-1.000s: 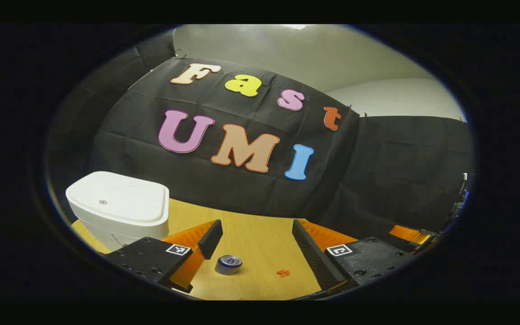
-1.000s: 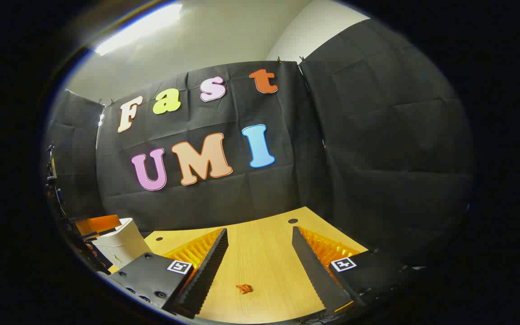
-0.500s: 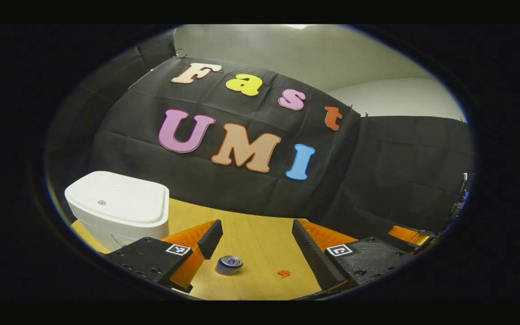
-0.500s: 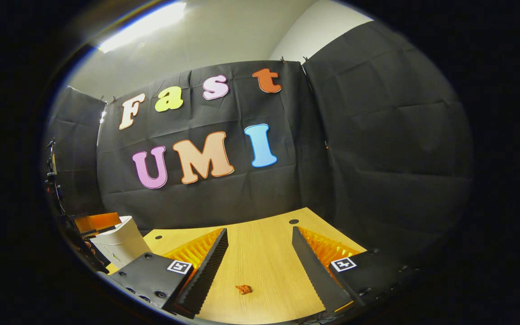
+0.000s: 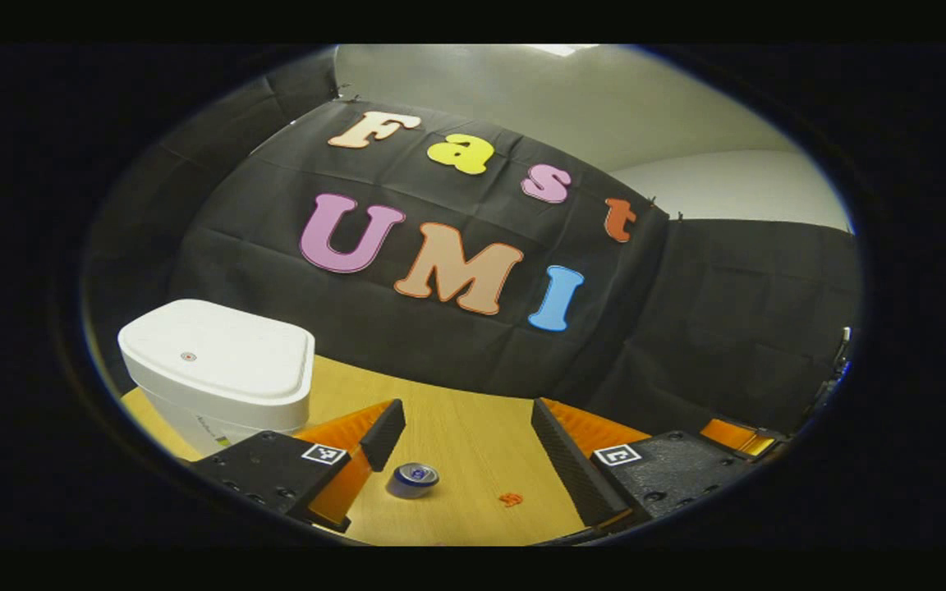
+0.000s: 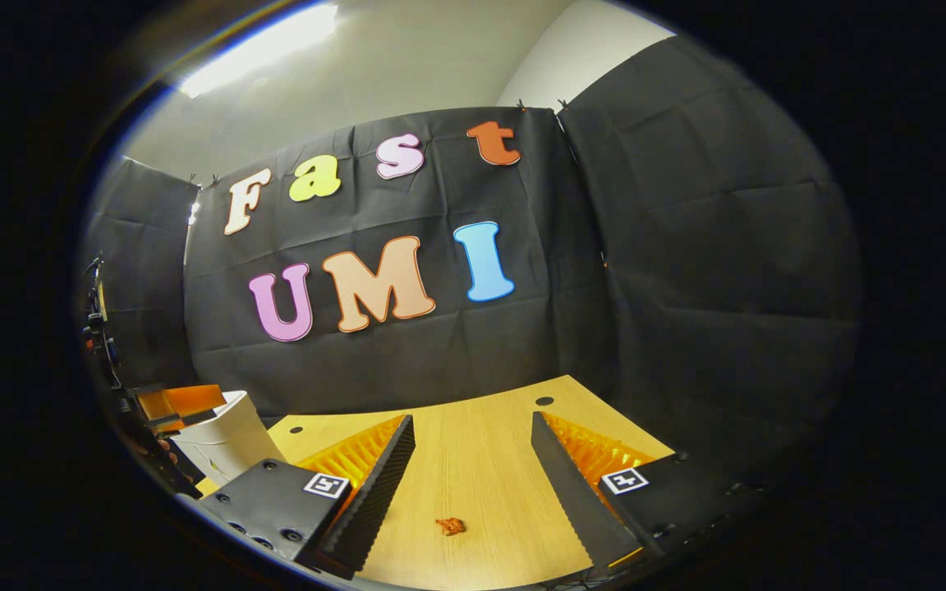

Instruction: Press the lid of the desktop garbage bin to open it, pick up the crumpled paper on the desktop and throw it into the bin, then pick up the pop can on the desktop and drop it into the bin, and finally close the garbage bin lid.

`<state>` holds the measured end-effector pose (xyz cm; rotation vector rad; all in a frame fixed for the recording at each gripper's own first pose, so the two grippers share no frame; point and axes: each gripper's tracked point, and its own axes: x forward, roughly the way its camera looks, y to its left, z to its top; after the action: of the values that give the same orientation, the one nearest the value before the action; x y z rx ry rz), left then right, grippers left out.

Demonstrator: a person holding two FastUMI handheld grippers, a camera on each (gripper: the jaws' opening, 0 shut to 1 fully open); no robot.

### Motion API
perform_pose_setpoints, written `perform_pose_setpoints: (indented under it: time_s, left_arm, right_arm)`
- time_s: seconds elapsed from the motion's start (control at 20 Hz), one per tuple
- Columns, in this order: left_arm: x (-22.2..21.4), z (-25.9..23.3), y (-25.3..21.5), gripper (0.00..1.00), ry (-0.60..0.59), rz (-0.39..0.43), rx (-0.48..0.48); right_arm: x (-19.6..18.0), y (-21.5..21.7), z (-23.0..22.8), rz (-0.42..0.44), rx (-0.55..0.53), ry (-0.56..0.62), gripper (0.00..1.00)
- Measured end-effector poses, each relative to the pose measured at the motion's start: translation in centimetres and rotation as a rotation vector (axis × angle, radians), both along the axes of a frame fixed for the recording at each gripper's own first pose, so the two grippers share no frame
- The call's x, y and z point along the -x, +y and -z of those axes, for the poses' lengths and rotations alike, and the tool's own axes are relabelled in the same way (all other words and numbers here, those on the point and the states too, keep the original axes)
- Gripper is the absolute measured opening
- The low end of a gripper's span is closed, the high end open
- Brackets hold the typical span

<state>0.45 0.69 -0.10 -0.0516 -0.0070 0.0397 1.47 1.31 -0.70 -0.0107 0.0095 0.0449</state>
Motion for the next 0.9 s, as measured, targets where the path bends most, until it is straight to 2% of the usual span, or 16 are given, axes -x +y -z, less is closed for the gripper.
perform_pose_setpoints:
  time_s: [0.3,0.35,0.7,0.9]
  left_arm:
    - [0.9,0.2,0.7,0.93,0.003,-0.033,-0.052]
    - [1.2,0.1,0.9,0.95,0.001,-0.04,-0.055]
    - [2.0,-0.2,3.3,0.93,-0.002,-0.103,-0.051]
    - [2.0,-0.7,3.1,0.91,-0.002,-0.089,-0.041]
  right_arm:
    - [-0.6,0.0,0.6,-0.021,-0.026,0.021,0.95]
    - [-0.7,0.1,0.6,-0.025,-0.028,0.023,0.95]
    - [-1.0,1.8,0.8,-0.066,-0.008,0.03,0.95]
    - [-1.2,2.5,1.1,-0.079,-0.006,0.047,0.95]
